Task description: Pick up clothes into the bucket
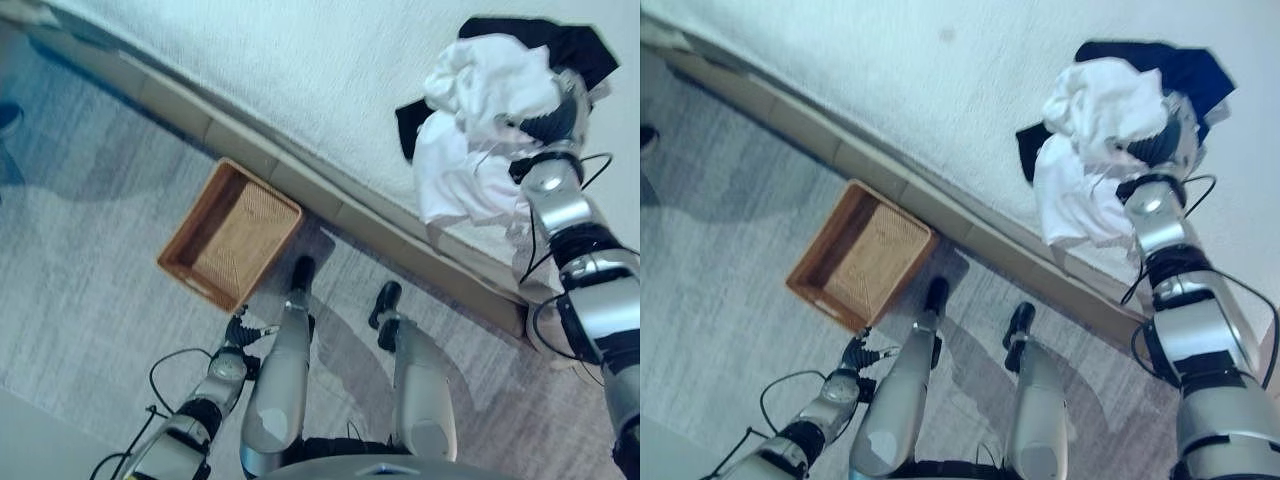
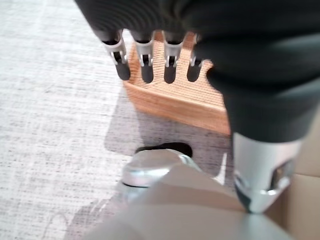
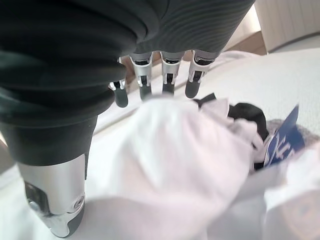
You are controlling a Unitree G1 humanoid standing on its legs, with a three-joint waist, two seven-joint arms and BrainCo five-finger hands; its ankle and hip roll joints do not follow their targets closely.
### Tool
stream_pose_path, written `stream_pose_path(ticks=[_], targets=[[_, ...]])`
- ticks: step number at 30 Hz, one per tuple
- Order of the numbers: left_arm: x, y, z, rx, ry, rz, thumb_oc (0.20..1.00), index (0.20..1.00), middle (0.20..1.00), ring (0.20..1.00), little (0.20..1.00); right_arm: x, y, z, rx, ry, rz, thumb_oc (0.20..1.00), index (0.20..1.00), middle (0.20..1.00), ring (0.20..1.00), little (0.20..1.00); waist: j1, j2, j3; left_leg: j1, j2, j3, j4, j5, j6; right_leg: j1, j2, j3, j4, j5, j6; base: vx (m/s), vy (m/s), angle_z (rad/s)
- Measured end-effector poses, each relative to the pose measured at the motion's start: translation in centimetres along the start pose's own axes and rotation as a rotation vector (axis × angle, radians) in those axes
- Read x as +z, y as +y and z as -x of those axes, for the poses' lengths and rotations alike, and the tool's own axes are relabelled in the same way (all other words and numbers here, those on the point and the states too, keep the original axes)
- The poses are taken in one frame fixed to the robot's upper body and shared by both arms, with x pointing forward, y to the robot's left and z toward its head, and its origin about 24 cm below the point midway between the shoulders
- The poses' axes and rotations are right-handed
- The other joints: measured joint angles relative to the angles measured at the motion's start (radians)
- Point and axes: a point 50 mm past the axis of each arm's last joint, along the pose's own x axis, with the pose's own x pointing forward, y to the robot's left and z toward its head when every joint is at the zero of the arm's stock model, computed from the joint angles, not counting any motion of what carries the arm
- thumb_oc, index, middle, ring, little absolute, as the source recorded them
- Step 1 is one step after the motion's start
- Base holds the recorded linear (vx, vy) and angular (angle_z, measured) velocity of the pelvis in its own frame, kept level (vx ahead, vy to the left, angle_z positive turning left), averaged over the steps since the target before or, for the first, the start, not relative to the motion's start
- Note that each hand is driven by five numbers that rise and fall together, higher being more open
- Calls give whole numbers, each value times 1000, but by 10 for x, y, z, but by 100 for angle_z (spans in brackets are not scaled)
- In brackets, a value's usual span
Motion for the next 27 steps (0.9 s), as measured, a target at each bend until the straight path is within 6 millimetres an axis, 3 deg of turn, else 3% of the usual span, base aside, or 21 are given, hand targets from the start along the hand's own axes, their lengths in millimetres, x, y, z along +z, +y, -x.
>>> stream_pose_path(ticks=[2, 3, 4, 5, 6, 13, 17, 22, 27], targets=[[4, -1, -1, 3, -14, 6, 1000, 1000, 1000, 1000, 1000, 1, -1, -2, 1, 8, 29, 1000, 1000, 1000, 1000, 1000, 0, -1, 1, -35, -4, -3, 20, 1, 1, -32, -9, -1, 19, 0, 0, 12, 17, 10], [5, -1, -1, 3, -14, 13, 1000, 1000, 1000, 1000, 1000, -1, 1, -1, 10, 10, 46, 765, 765, 765, 765, 765, 6, -3, 2, -43, -7, -7, 28, 2, 3, -37, -13, -4, 21, 1, 0, 14, 19, 10], [5, -1, -1, 4, -12, 22, 1000, 1000, 1000, 1000, 1000, -1, 3, -1, 21, 7, 73, 454, 454, 454, 454, 454, 10, -3, 2, -51, -14, -10, 40, 2, 3, -40, -17, -6, 29, 0, 0, 15, 19, 10], [5, -1, -1, 4, -13, 22, 1000, 1000, 1000, 1000, 1000, 1, 3, -2, 24, 2, 87, 300, 300, 300, 300, 300, 9, -3, 2, -59, -16, -12, 50, 2, 4, -43, -18, -6, 31, 0, 0, 11, 11, 6], [6, -1, -2, 6, -18, 24, 1000, 1000, 1000, 1000, 1000, 6, 1, -5, 16, -8, 84, 200, 200, 200, 200, 200, 5, -3, 2, -70, -17, -12, 54, 2, 4, -52, -19, -6, 32, 0, 0, 9, -1, 5], [14, 0, -4, 21, -34, 32, 1000, 1000, 1000, 1000, 1000, 25, 2, -7, 10, -77, 90, 200, 200, 200, 200, 200, -16, -11, 2, -88, -26, -15, 74, 3, 5, -66, -26, -6, 43, 6, -1, 1, -3, 1], [19, 2, -4, 24, -58, 36, 1000, 1000, 1000, 1000, 1000, 38, 5, -5, 18, -138, 83, 200, 200, 200, 200, 200, -27, -16, 4, -29, -19, -2, 54, 5, 8, -16, -20, 8, 24, 13, -1, -14, -27, -11], [48, 4, -2, 9, -193, 64, 1000, 1000, 1000, 1000, 1000, 56, 1, -3, -5, -229, 55, 200, 200, 200, 200, 200, -43, -19, 3, 103, -3, 29, -33, 21, 29, 88, -6, 30, -43, 33, 10, -7, -19, -16], [89, 20, 3, 24, -375, 81, 1000, 1000, 1000, 1000, 1000, 51, -20, -3, -66, -253, 36, 200, 200, 200, 200, 200, -54, -23, 0, 209, 22, 74, -97, 31, 33, 170, 24, 74, -123, 69, 17, 37, -7, -30]])
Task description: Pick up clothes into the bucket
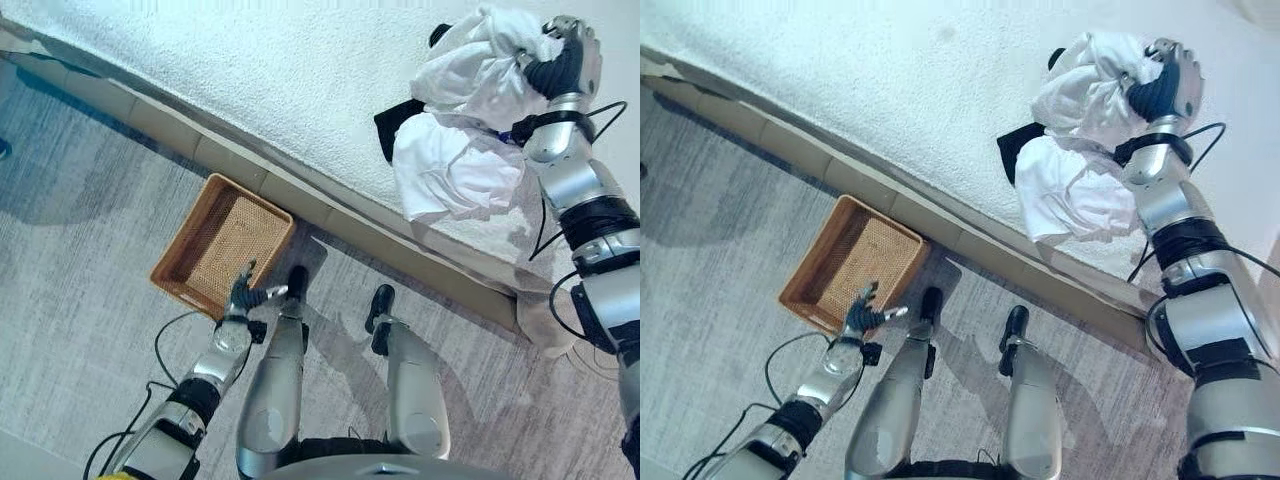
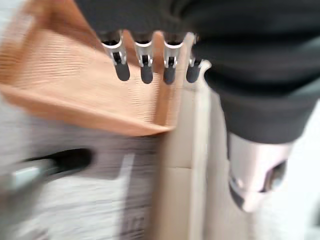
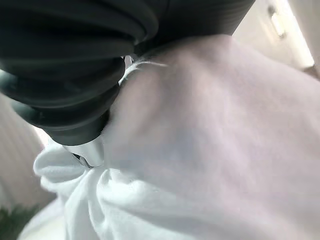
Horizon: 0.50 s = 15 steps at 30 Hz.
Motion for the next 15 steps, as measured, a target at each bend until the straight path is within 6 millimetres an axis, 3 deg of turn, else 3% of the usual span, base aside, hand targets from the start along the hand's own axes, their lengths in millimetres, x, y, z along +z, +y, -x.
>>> stream_pose_path(ticks=[4, 9, 12, 15], targets=[[19, 15, -4, 26, -78, -2, 1000, 1000, 1000, 1000, 1000, 5, -7, 6, -9, -62, -12, 200, 200, 200, 200, 200, -23, 2, -4, 100, 8, 33, -48, 4, 2, 84, 11, 27, -58, 25, 13, 50, -13, -26], [76, 24, -13, 22, -282, 27, 1000, 1000, 1000, 1000, 1000, 9, -23, 15, 29, -141, -38, 200, 200, 200, 200, 200, -59, 6, -17, 213, 21, 76, -96, 4, 1, 187, 26, 55, -131, 46, 21, 60, -14, -26], [114, 26, -10, -5, -431, 55, 1000, 1000, 1000, 1000, 1000, 11, -22, 30, 110, -199, -46, 200, 200, 200, 200, 200, -79, 9, -76, 240, 29, 93, -123, -1, -5, 209, 34, 65, -164, 53, 27, 53, -13, -15], [131, 19, -8, -44, -487, 70, 1000, 1000, 1000, 1000, 1000, 7, -15, 39, 208, -196, -54, 200, 200, 200, 200, 200, -101, 21, -131, 273, 34, 106, -145, -2, -6, 242, 43, 76, -203, 63, 29, 60, -29, -20]])
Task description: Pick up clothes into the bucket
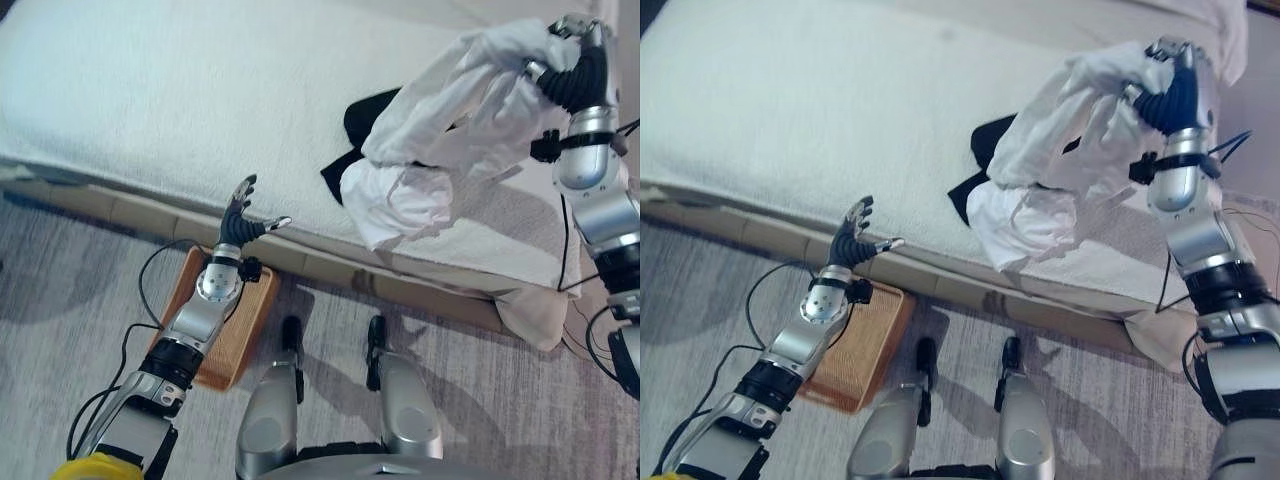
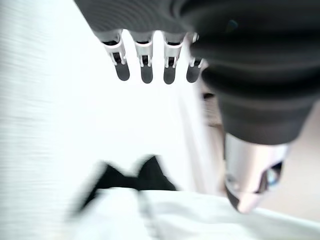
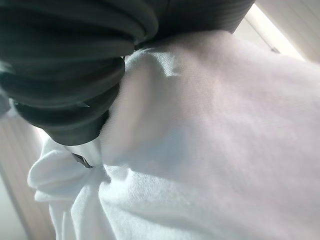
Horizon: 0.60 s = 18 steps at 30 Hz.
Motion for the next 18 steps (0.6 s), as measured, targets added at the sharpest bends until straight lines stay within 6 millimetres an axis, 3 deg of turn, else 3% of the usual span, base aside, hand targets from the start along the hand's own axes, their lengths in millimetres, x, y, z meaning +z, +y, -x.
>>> stream_pose_path(ticks=[5, 7, 11, 18], targets=[[24, -11, -7, -87, -89, -6, 1000, 1000, 1000, 1000, 1000, 16, 11, 9, 221, -70, -74, 200, 200, 200, 200, 200, -26, 16, -57, 76, 19, 24, -34, -4, -6, 88, 24, 14, -86, 27, 0, 74, -22, -17], [30, -20, -10, -137, -108, -13, 1000, 1000, 1000, 1000, 1000, 33, 18, 15, 338, -141, -111, 200, 200, 200, 200, 200, -31, 17, -73, 117, 22, 28, -53, -4, -6, 124, 34, 15, -103, 28, 1, 65, -25, -7], [41, -54, -10, -278, -139, 2, 1000, 1000, 1000, 1000, 1000, 63, 42, 31, 576, -239, -254, 200, 200, 200, 200, 200, -50, 15, -154, 153, 41, 39, -72, -9, -13, 160, 52, 23, -134, 31, -3, 44, -12, -7], [53, -89, -6, -434, -171, 6, 1000, 1000, 1000, 1000, 1000, 85, 56, 47, 748, -302, -370, 200, 200, 200, 200, 200, -54, 15, -198, 182, 48, 50, -92, -10, -15, 189, 61, 25, -157, 35, -7, 23, -1, -3]])
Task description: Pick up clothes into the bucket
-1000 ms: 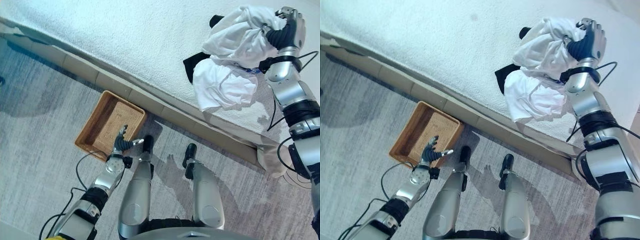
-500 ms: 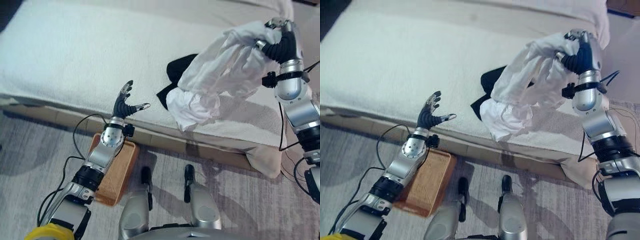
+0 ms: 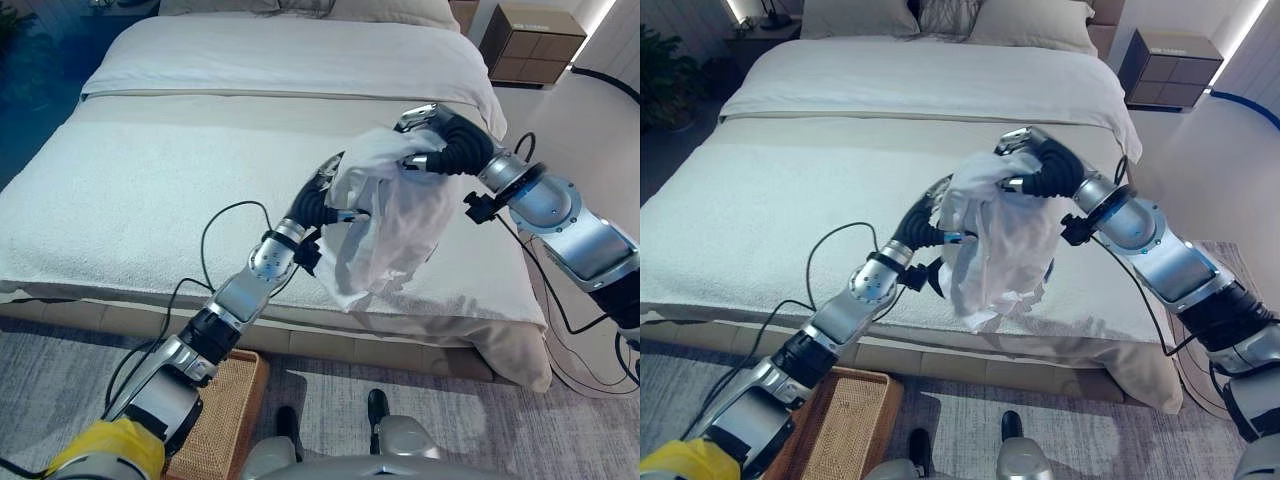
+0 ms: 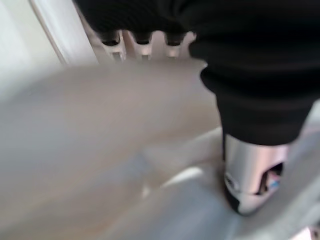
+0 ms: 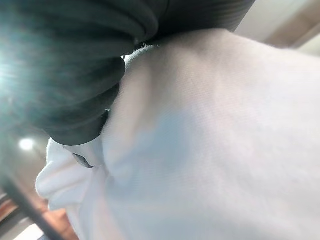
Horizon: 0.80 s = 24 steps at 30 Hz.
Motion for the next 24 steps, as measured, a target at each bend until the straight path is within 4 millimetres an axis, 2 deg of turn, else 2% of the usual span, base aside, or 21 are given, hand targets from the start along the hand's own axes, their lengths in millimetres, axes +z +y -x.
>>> stream_pose_path(ticks=[12, 13, 14, 15, 17, 19, 20, 21, 24], targets=[[-5, -31, -6, -76, 33, 100, 1000, 1000, 1000, 1000, 1000, 14, 12, -3, 60, -72, -106, 200, 200, 200, 200, 200, 2, -7, -25, 14, -4, 1, -4, 0, 0, 15, -2, 2, -11, 9, 0, 0, 1, 0], [-7, -35, -5, -91, 51, 156, 903, 903, 903, 903, 903, 13, 14, -3, 60, -71, -118, 200, 200, 200, 200, 200, 1, -7, -31, 15, -3, 1, -4, 0, 0, 16, -2, 2, -13, 9, 0, 0, 0, 0], [-7, -36, -5, -99, 56, 171, 504, 504, 504, 504, 504, 13, 14, -3, 61, -72, -120, 200, 200, 200, 200, 200, 1, -8, -32, 15, -3, 1, -4, 0, 0, 17, -2, 2, -13, 9, 0, 0, 0, 0], [-8, -39, -4, -115, 68, 227, 200, 200, 200, 200, 200, 13, 15, -3, 60, -72, -124, 200, 200, 200, 200, 200, 1, -8, -32, 15, -4, 1, -4, 0, 0, 17, -2, 2, -14, 10, 0, 0, 0, 0], [-11, -41, -2, -129, 82, 271, 200, 200, 200, 200, 200, 11, 18, -2, 61, -67, -136, 200, 200, 200, 200, 200, 1, -8, -32, 15, -4, 1, -4, 0, 0, 18, -2, 2, -14, 10, 1, 0, 0, 0], [-13, -42, -1, -134, 100, 320, 200, 200, 200, 200, 200, 8, 21, -1, 58, -59, -150, 586, 586, 586, 586, 586, 2, -8, -32, 15, -4, 1, -4, 0, 0, 20, -2, 2, -18, 13, 1, 0, 0, 0], [-14, -42, 0, -132, 105, 338, 200, 200, 200, 200, 200, 7, 21, 0, 52, -55, -155, 956, 956, 956, 956, 956, 2, -8, -32, 16, -4, 1, -4, 0, 0, 21, -2, 2, -19, 13, 1, 0, 0, 0], [-18, -44, 3, -123, 124, 384, 200, 200, 200, 200, 200, 4, 19, 5, 7, -52, -183, 1000, 1000, 1000, 1000, 1000, 3, -8, -32, 19, -4, 0, -5, 0, 0, 26, -2, 1, -21, 13, 1, 0, 0, 0], [-33, -50, 18, -98, 193, 482, 200, 200, 200, 200, 200, -6, 18, 14, -78, -28, -244, 1000, 1000, 1000, 1000, 1000, 3, -9, -32, 31, -4, 1, -12, 0, 0, 35, -2, 1, -26, 13, 2, 0, 0, 0]])
